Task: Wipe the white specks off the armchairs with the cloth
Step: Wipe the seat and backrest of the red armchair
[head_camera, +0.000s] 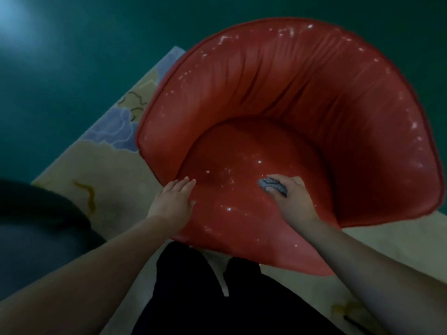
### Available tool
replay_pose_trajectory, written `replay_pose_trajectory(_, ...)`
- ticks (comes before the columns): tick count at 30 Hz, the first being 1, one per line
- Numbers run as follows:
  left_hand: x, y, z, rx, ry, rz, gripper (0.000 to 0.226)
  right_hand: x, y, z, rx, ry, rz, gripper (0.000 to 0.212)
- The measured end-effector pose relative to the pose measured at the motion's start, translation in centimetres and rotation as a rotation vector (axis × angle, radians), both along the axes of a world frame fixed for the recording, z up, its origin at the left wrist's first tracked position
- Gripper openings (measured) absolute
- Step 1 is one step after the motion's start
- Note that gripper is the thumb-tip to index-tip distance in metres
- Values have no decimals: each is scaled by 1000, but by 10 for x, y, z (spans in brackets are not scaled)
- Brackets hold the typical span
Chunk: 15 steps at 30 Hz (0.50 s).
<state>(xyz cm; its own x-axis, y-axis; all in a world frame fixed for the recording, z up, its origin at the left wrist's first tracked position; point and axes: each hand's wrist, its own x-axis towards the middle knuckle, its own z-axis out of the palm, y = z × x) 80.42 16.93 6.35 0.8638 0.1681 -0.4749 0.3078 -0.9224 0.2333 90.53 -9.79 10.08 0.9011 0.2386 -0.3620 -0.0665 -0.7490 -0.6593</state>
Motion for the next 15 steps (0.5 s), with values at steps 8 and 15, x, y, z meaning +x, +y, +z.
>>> replay_pose_trajectory(8, -13, -7, -38, 39, -51, 167, 61, 26, 34, -59, 123, 53, 102, 32)
replay_pose_trajectory(15, -4, -10, -118, -18, -67, 251, 53, 31, 68, -147, 165, 5, 89, 33)
